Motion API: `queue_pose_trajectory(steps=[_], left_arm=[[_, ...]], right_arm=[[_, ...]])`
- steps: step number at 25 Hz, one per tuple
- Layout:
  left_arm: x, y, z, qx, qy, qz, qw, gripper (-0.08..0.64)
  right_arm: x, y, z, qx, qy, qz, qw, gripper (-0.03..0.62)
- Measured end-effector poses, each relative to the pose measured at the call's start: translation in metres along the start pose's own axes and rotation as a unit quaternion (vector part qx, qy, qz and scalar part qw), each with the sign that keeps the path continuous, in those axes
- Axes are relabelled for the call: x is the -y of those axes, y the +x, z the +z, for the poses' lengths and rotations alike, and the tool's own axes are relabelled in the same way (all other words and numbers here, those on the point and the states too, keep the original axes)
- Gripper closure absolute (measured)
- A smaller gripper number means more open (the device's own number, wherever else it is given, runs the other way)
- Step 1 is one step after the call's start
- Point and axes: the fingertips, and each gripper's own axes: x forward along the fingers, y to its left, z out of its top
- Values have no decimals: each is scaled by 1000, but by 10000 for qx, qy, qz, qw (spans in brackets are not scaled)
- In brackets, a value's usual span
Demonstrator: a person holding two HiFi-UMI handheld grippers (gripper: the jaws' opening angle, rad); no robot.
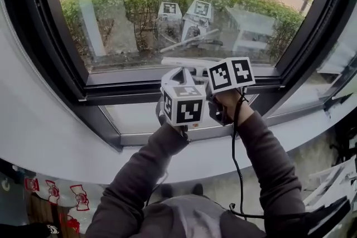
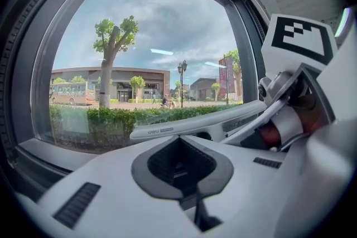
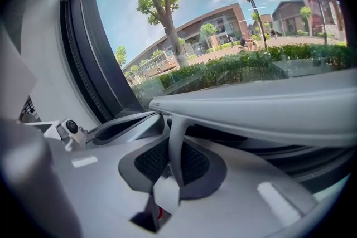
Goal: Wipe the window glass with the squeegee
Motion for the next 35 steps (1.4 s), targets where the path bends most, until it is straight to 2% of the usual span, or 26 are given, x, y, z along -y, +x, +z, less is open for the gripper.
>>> queue_pose_trajectory(steps=[3, 9, 12, 16, 19, 28, 35], left_arm=[[-2, -11, 7, 203, -81, -26, 9998, 561], [-7, -38, 39, 686, -52, 197, 9974, 561], [-9, -54, 55, 795, -16, 425, 9959, 561], [-19, -71, 84, 1015, 222, 758, 9917, 561], [-28, -79, 105, 1188, 218, 874, 9888, 561], [-70, -91, 176, 1821, 223, 907, 9788, 561], [-90, -108, 231, 2221, 188, 762, 9719, 561]], right_arm=[[-11, -8, 3, 217, -215, -110, 9995, 555], [-40, -32, 23, 569, -735, -52, 9957, 557], [-55, -43, 31, 635, -915, 130, 9937, 558], [-79, -54, 52, 742, -1119, 438, 9900, 560], [-94, -60, 71, 838, -1243, 552, 9872, 560], [-142, -66, 141, 1130, -1822, 599, 9749, 561], [-177, -83, 186, 1190, -1977, 810, 9696, 563]])
